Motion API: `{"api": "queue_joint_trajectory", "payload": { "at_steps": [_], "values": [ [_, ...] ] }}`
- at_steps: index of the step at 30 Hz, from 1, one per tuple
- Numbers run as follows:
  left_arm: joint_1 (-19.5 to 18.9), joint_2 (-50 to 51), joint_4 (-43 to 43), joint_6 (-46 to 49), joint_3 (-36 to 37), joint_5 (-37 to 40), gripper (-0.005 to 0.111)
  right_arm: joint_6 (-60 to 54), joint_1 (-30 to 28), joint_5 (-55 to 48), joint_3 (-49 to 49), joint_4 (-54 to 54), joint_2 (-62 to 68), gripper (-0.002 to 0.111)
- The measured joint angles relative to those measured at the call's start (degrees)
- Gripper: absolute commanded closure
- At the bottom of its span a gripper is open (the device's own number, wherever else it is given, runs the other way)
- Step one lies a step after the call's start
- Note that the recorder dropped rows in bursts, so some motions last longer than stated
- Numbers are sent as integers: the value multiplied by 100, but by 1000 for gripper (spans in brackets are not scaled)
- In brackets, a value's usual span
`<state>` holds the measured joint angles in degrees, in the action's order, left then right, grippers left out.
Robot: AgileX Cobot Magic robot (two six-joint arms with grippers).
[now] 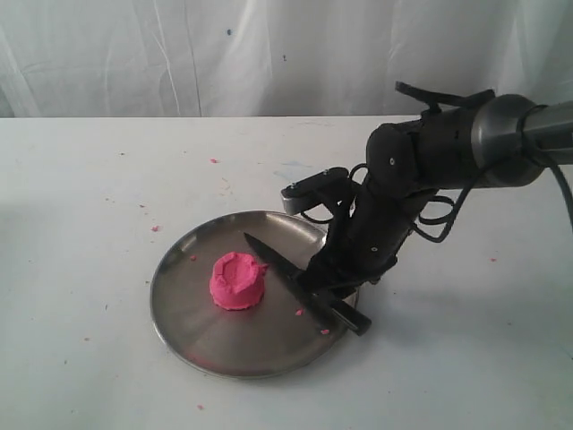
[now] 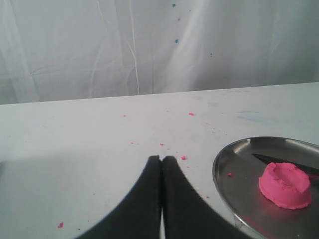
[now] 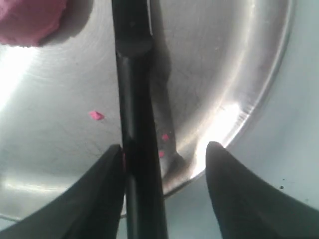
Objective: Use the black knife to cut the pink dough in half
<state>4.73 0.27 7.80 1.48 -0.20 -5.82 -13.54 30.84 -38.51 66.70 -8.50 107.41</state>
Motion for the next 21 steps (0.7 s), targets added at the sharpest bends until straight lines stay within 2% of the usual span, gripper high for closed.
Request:
{"api": "queue_joint_trajectory", "payload": {
  "at_steps": [7,11,21],
  "values": [
    [0,0,0,0,0,0,107,-239,96,-236,0,91,-465,61],
    [0,0,0,0,0,0,107,-335,528,-416,0,489,-564,61],
    [0,0,0,0,0,0,107,1488,1963,-776,0,3557,-329,61]
  ]
}}
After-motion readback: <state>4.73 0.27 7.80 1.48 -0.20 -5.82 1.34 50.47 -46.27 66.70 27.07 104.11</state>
